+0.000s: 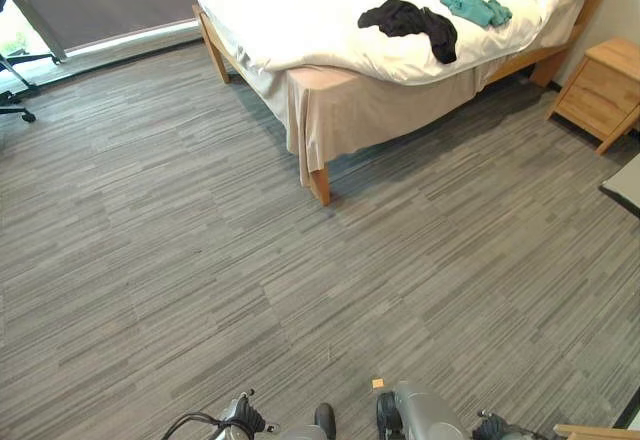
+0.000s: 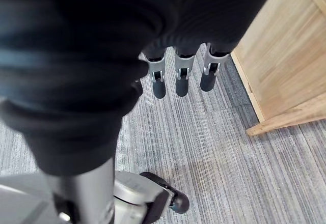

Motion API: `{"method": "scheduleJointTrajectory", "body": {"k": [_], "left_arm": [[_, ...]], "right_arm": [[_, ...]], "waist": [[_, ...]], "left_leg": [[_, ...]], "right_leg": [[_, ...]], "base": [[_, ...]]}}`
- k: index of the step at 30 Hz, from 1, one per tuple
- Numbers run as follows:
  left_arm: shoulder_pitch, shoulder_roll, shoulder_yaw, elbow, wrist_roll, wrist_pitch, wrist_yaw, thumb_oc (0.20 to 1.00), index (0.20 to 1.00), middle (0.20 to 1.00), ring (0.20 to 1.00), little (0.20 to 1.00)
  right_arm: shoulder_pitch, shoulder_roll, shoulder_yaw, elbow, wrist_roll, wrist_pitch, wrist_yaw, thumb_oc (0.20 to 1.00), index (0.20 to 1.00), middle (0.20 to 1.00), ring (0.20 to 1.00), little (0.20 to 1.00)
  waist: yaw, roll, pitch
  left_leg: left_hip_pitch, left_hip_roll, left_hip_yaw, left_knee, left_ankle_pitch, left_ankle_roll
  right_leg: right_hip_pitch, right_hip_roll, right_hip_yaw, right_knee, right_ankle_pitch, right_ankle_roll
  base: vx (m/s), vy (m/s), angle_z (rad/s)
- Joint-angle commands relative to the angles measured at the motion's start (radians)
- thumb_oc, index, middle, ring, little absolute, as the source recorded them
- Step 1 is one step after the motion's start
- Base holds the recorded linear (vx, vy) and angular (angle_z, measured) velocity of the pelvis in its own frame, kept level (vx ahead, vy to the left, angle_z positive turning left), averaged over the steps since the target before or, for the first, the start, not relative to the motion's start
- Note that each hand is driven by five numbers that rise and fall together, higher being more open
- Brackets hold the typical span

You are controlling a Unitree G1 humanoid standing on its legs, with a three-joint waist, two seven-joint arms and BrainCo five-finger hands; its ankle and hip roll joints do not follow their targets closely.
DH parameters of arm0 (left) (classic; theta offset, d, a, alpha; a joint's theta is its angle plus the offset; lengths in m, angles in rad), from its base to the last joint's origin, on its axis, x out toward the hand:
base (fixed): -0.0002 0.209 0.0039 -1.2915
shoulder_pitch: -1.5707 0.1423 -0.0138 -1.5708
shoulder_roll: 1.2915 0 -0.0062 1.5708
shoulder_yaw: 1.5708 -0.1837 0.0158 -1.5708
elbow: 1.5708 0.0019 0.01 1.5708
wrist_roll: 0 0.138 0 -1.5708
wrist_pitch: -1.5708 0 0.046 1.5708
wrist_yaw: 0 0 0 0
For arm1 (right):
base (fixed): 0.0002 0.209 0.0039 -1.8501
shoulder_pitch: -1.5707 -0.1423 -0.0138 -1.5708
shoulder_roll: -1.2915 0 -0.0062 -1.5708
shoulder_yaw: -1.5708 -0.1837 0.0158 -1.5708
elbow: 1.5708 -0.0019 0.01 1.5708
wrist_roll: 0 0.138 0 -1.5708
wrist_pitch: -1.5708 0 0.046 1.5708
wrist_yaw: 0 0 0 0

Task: Tidy up the quilt and then pick up the clothes from the bed and put them into the laundry hamper.

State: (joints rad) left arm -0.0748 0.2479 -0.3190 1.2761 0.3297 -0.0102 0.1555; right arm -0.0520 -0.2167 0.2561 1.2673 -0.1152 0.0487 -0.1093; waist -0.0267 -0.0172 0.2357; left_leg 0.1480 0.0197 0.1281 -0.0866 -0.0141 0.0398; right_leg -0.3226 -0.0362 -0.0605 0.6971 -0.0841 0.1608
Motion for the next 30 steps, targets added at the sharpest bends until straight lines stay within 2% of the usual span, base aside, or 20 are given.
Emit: {"method": "scheduleJointTrajectory", "body": {"k": [1, 2, 3, 4, 6, 8, 10, 11, 12, 14, 15, 17, 19, 21, 22, 23, 24, 26, 27, 30], "left_arm": [[-0.005, 0.018, -0.013, 0.037, 0.049, 0.005, 0.008, 1.0, 1.0, 1.0, 1.0, 1.0], [-0.01, 0.018, -0.018, 0.042, 0.065, 0.004, 0.01, 1.0, 1.0, 1.0, 1.0, 1.0], [-0.01, 0.017, -0.018, 0.042, 0.065, 0.004, 0.011, 1.0, 1.0, 1.0, 1.0, 1.0], [-0.021, 0.019, -0.03, 0.04, 0.09, 0.001, 0.011, 1.0, 1.0, 1.0, 1.0, 1.0], [-0.017, 0.018, -0.032, 0.045, 0.091, -0.005, 0.01, 1.0, 1.0, 1.0, 1.0, 1.0], [-0.012, 0.015, -0.027, 0.047, 0.087, -0.003, 0.01, 1.0, 1.0, 1.0, 1.0, 1.0], [-0.013, 0.007, -0.015, 0.034, 0.055, -0.001, 0.015, 1.0, 1.0, 1.0, 1.0, 1.0], [-0.022, 0.013, -0.018, 0.018, 0.049, -0.001, 0.019, 1.0, 1.0, 1.0, 1.0, 1.0], [-0.037, 0.022, -0.019, -0.006, 0.035, 0.004, 0.031, 1.0, 1.0, 1.0, 1.0, 1.0], [-0.069, 0.026, -0.019, -0.034, 0.003, 0.005, 0.061, 1.0, 1.0, 1.0, 1.0, 1.0], [-0.082, 0.022, -0.016, -0.042, -0.01, 0.003, 0.074, 1.0, 1.0, 1.0, 1.0, 1.0], [-0.084, 0.01, -0.011, -0.052, -0.032, -0.003, 0.093, 1.0, 1.0, 1.0, 1.0, 1.0], [-0.073, -0.003, -0.002, -0.069, -0.05, -0.013, 0.099, 1.0, 1.0, 1.0, 1.0, 1.0], [-0.062, -0.007, 0.003, -0.076, -0.051, -0.018, 0.099, 1.0, 1.0, 1.0, 1.0, 1.0], [-0.061, -0.008, 0.006, -0.073, -0.045, -0.017, 0.098, 1.0, 1.0, 1.0, 1.0, 1.0], [-0.055, -0.009, 0.004, -0.065, -0.034, -0.011, 0.095, 1.0, 1.0, 1.0, 1.0, 1.0], [-0.037, -0.01, 0.014, -0.045, -0.031, -0.007, 0.086, 1.0, 1.0, 1.0, 1.0, 1.0], [-0.008, -0.007, 0.023, -0.005, -0.013, 0.004, 0.072, 1.0, 1.0, 1.0, 1.0, 1.0], [0.0, -0.004, 0.025, 0.018, -0.003, 0.01, 0.059, 1.0, 1.0, 1.0, 1.0, 1.0], [0.013, 0.025, 0.04, 0.048, 0.039, 0.027, 0.039, 1.0, 1.0, 1.0, 1.0, 1.0]], "right_arm": [[0.011, -0.011, -0.008, -0.009, 0.01, 0.004, -0.018, 1.0, 1.0, 1.0, 1.0, 1.0], [0.014, -0.015, -0.012, -0.002, 0.009, 0.006, -0.021, 1.0, 1.0, 1.0, 1.0, 1.0], [0.015, -0.015, -0.012, -0.002, 0.009, 0.006, -0.021, 1.0, 1.0, 1.0, 1.0, 1.0], [0.019, -0.02, -0.027, 0.018, 0.017, 0.012, -0.019, 1.0, 1.0, 1.0, 1.0, 1.0], [0.034, -0.022, -0.025, 0.044, 0.008, 0.016, -0.016, 1.0, 1.0, 1.0, 1.0, 1.0], [0.033, -0.026, -0.02, 0.055, -0.001, 0.019, -0.017, 1.0, 1.0, 1.0, 1.0, 1.0], [0.027, -0.04, 0.017, 0.072, -0.051, 0.019, -0.016, 1.0, 1.0, 1.0, 1.0, 1.0], [0.023, -0.049, 0.023, 0.062, -0.059, 0.019, -0.02, 1.0, 1.0, 1.0, 1.0, 1.0], [0.015, -0.06, 0.023, 0.041, -0.055, 0.019, -0.026, 1.0, 1.0, 1.0, 1.0, 1.0], [-0.017, -0.078, 0.023, 0.012, -0.039, 0.014, -0.042, 1.0, 1.0, 1.0, 1.0, 1.0], [-0.031, -0.085, 0.027, 0.004, -0.047, 0.014, -0.049, 1.0, 1.0, 1.0, 1.0, 1.0], [-0.049, -0.098, 0.035, 0.001, -0.063, 0.017, -0.061, 1.0, 1.0, 1.0, 1.0, 1.0], [-0.051, -0.11, 0.026, -0.006, -0.064, 0.014, -0.069, 1.0, 1.0, 1.0, 1.0, 1.0], [-0.046, -0.112, 0.018, -0.013, -0.055, 0.005, -0.072, 1.0, 1.0, 1.0, 1.0, 1.0], [-0.047, -0.11, 0.012, -0.014, -0.051, 0.002, -0.073, 1.0, 1.0, 1.0, 1.0, 1.0], [-0.042, -0.108, 0.007, -0.007, -0.052, 0.001, -0.073, 1.0, 1.0, 1.0, 1.0, 1.0], [-0.041, -0.104, 0.007, 0.001, -0.051, 0.001, -0.067, 1.0, 1.0, 1.0, 1.0, 1.0], [-0.034, -0.083, 0.012, 0.006, -0.061, -0.001, -0.063, 1.0, 1.0, 1.0, 1.0, 1.0], [-0.034, -0.068, 0.005, 0.002, -0.052, -0.003, -0.063, 1.0, 1.0, 1.0, 1.0, 1.0], [-0.036, -0.034, 0.01, -0.05, -0.043, -0.008, -0.039, 1.0, 1.0, 1.0, 1.0, 1.0]], "waist": [[-0.028, -0.002, 0.003], [-0.046, -0.008, 0.006], [-0.048, -0.002, 0.008], [-0.077, 0.0, 0.004], [-0.075, 0.0, -0.014], [-0.079, 0.01, -0.023], [-0.07, 0.028, -0.025], [-0.062, 0.013, -0.013], [-0.047, -0.006, 0.016], [-0.029, -0.055, 0.042], [-0.013, -0.06, 0.051], [0.014, -0.067, 0.046], [0.032, -0.054, 0.028], [0.051, -0.041, 0.005], [0.055, -0.033, -0.005], [0.059, -0.045, -0.016], [0.067, -0.032, -0.037], [0.089, -0.042, -0.054], [0.084, -0.05, -0.057], [0.046, -0.039, -0.028]], "left_leg": [[0.098, 0.01, -0.021, -0.001, -0.142, -0.058], [0.114, 0.005, -0.031, -0.001, -0.157, -0.073], [0.119, 0.012, -0.033, -0.001, -0.16, -0.074], [0.147, 0.023, -0.038, -0.001, -0.188, -0.097], [0.187, 0.029, -0.045, -0.001, -0.215, -0.105], [0.208, 0.051, -0.041, -0.001, -0.189, -0.111], [0.088, 0.115, -0.022, 0.347, -0.012, -0.139], [-0.007, 0.119, -0.05, 0.521, 0.078, -0.145], [-0.093, 0.119, -0.063, 0.685, 0.122, -0.14], [-0.204, 0.126, -0.014, 0.829, 0.098, -0.115], [-0.267, 0.126, 0.001, 0.864, 0.057, -0.111], [-0.361, 0.095, 0.059, 0.791, 0.015, -0.116], [-0.386, 0.084, 0.119, 0.567, 0.019, -0.114], [-0.37, 0.06, 0.199, 0.28, 0.073, -0.117], [-0.39, 0.074, 0.243, 0.193, 0.085, -0.134], [-0.37, 0.059, 0.275, 0.095, 0.103, -0.129], [-0.338, 0.063, 0.286, 0.019, 0.129, -0.11], [-0.308, 0.035, 0.249, 0.024, 0.142, -0.076], [-0.28, 0.026, 0.246, 0.015, 0.124, -0.059], [-0.162, 0.037, 0.248, -0.001, 0.063, -0.027]], "right_leg": [[0.058, -0.072, -0.046, -0.365, 0.073, 0.044], [0.053, -0.084, -0.03, -0.51, 0.095, 0.04], [0.067, -0.079, -0.036, -0.526, 0.101, 0.04], [0.057, -0.088, 0.012, -0.674, 0.143, 0.055], [0.068, -0.083, 0.033, -0.673, 0.16, 0.041], [0.068, -0.06, 0.041, -0.647, 0.155, 0.027], [0.142, -0.009, 0.014, -0.634, 0.121, -0.035], [0.181, -0.012, 0.002, -0.656, 0.115, -0.062], [0.22, -0.02, -0.004, -0.664, 0.101, -0.088], [0.277, -0.048, 0.005, -0.699, 0.082, -0.11], [0.31, -0.05, 0.009, -0.717, 0.071, -0.109], [0.386, -0.062, 0.007, -0.756, 0.047, -0.099], [0.445, -0.061, 0.004, -0.781, 0.012, -0.084], [0.497, -0.052, -0.008, -0.784, -0.03, -0.068], [0.532, -0.036, -0.02, -0.784, -0.065, -0.061], [0.573, -0.045, -0.031, -0.784, -0.093, -0.054], [0.586, -0.025, -0.035, -0.783, -0.087, -0.049], [0.58, -0.016, -0.03, -0.643, -0.093, -0.039], [0.546, -0.009, -0.039, -0.519, -0.076, -0.009], [0.339, -0.037, -0.039, -0.119, 0.077, 0.065]], "base": [[0.59, -0.157, 0.09], [0.48, -0.135, 0.26], [0.51, -0.165, 0.35], [0.34, -0.107, 0.26], [0.64, -0.209, 0.34], [0.56, -0.215, 0.27], [0.56, -0.373, 0.1], [0.32, -0.364, -0.04], [0.32, -0.352, -0.06], [0.34, -0.234, -0.13], [0.42, -0.093, -0.28], [0.51, 0.019, -0.12], [0.58, 0.116, 0.07], [0.62, 0.15, -0.03], [0.66, 0.138, 0.16], [0.65, 0.13, 0.32], [0.59, 0.112, 0.34], [0.55, 0.119, 0.14], [0.45, 0.143, -0.2], [0.35, 0.117, -0.02]]}}
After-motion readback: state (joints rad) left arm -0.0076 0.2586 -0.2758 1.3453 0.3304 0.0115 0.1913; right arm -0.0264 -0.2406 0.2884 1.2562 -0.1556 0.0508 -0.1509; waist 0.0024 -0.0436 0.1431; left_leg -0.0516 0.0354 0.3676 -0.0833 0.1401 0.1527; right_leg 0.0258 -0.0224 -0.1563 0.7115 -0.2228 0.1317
